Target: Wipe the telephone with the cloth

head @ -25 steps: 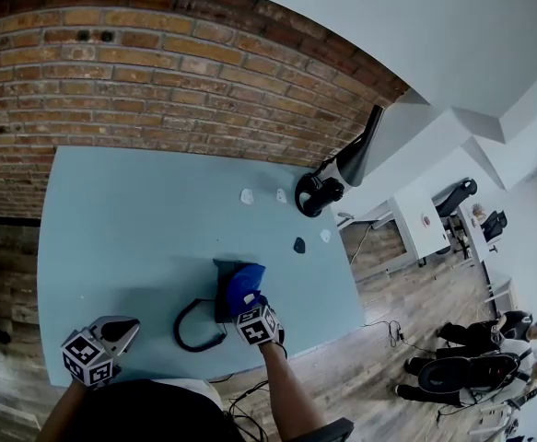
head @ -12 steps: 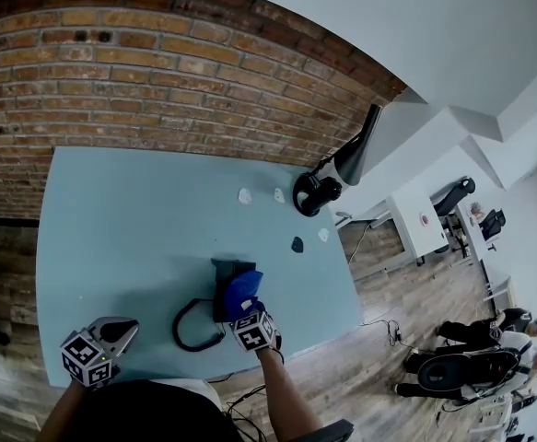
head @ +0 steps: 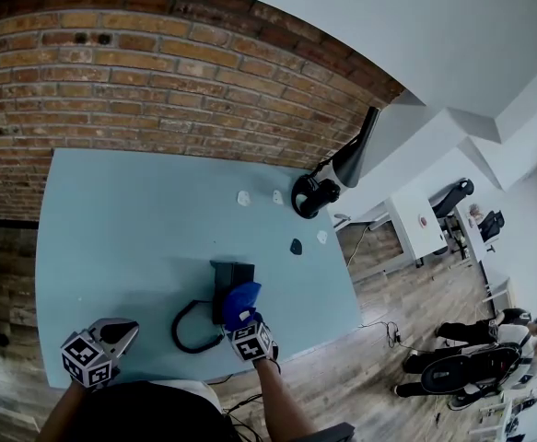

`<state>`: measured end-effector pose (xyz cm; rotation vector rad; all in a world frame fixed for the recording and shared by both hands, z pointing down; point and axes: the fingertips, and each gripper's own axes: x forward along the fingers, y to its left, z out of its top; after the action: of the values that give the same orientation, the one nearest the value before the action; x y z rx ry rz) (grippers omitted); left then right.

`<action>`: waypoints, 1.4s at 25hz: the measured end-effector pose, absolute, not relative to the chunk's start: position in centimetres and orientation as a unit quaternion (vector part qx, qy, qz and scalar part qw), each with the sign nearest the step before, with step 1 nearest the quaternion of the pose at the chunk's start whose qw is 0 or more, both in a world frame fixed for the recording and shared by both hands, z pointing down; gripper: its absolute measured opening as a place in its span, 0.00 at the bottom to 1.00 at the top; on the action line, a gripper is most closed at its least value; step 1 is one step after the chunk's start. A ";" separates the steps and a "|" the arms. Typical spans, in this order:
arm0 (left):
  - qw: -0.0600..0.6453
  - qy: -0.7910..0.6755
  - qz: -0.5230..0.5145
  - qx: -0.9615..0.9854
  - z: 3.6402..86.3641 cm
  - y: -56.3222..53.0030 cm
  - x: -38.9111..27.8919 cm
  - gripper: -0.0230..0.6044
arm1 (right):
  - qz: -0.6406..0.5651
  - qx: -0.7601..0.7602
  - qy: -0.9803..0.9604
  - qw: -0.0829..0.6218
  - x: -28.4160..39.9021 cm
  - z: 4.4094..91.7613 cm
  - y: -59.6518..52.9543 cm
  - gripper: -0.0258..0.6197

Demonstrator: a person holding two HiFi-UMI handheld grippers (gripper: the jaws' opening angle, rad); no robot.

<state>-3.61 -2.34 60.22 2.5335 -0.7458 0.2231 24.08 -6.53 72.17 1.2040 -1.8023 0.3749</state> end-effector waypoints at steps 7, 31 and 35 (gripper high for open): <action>0.243 -0.273 0.081 0.927 60.1 -2.2 -3.7 0.08 | 0.152 0.486 -0.730 0.455 24.0 72.6 -5.6 0.20; 0.249 -0.311 0.083 0.914 60.5 -3.2 -6.2 0.08 | -0.004 0.471 -0.649 0.598 32.2 64.8 -17.9 0.23; 0.254 -0.319 0.086 0.909 60.8 -3.5 -7.2 0.08 | -0.002 0.430 -0.643 0.634 30.0 67.1 -17.9 0.19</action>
<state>-7.20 -3.49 60.84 2.4704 -0.8664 0.2330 29.98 -17.86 67.06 0.9832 -1.4705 -0.0035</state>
